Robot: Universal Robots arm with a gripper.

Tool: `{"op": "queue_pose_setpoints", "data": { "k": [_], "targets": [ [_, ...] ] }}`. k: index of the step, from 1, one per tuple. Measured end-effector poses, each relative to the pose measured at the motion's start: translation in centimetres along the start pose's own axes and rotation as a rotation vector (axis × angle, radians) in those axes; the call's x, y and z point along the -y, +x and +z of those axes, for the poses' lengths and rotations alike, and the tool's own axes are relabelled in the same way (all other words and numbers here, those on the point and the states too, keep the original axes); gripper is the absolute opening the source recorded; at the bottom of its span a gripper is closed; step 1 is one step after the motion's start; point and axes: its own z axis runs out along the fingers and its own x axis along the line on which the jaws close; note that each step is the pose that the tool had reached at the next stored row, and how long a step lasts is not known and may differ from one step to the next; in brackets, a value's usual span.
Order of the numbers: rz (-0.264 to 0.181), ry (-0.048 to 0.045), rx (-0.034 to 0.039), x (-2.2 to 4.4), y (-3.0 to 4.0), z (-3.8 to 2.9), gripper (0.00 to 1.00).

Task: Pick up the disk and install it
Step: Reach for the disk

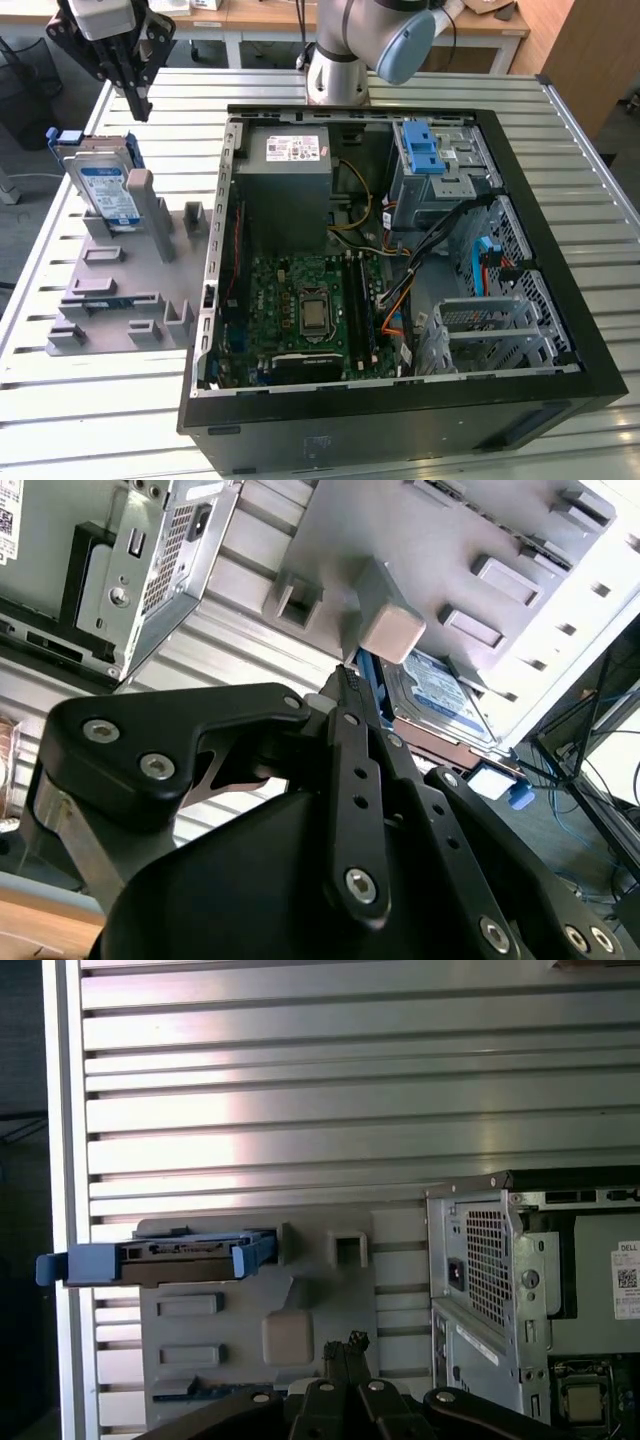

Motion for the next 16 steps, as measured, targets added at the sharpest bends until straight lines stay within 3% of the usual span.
{"op": "queue_pose_setpoints", "data": {
  "k": [6, 16],
  "targets": [
    [0.0, 0.0, 0.0, 0.0, 0.04, 0.0, 0.11],
    [-0.008, 0.0, -0.0003, 0.08, 1.05, 0.01, 0.11]
  ]
}}
